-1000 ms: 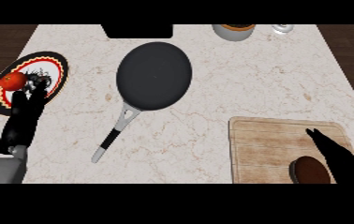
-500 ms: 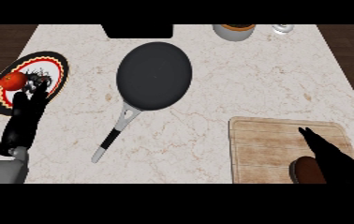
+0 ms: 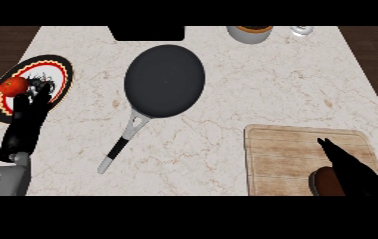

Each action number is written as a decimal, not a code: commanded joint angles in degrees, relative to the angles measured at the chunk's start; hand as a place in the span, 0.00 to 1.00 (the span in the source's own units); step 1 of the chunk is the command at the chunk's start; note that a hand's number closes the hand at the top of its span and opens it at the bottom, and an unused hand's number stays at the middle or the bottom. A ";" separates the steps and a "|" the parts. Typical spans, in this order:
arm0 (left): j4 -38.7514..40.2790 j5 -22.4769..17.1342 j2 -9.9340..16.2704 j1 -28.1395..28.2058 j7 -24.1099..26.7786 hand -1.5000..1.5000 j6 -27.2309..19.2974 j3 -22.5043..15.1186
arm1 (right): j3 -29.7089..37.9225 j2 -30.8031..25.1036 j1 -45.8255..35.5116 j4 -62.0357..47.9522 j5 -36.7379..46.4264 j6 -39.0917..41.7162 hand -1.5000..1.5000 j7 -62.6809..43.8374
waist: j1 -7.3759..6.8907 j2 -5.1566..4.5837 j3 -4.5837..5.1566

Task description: Pick the cupcake from the cutting board and place it in the pan

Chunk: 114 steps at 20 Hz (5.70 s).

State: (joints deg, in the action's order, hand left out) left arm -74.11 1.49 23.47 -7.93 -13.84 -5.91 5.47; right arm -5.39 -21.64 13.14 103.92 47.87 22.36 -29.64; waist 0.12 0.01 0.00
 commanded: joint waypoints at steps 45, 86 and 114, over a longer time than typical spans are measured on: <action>-2.94 5.39 -4.75 1.41 -0.90 0.50 2.69 2.56 | -8.15 21.55 -48.68 -24.47 8.67 -28.38 1.00 6.23 | -1.32 -0.21 -0.02; 2.96 7.35 -7.72 -11.07 -0.09 0.50 4.88 -1.27 | -6.97 21.64 -73.86 -80.10 -41.80 -56.73 0.00 37.05 | -11.56 -3.15 -0.21; -2.72 6.24 -6.09 4.91 2.19 0.50 2.69 5.20 | 3.19 4.72 -58.03 -69.55 -54.35 -40.62 0.00 48.20 | 0.43 0.38 0.03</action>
State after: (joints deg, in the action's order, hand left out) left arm -75.54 7.35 18.48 -6.34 -12.96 -2.20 10.43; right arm -1.38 -12.79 -49.33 28.49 -6.57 -23.10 21.07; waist -0.25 0.08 -0.02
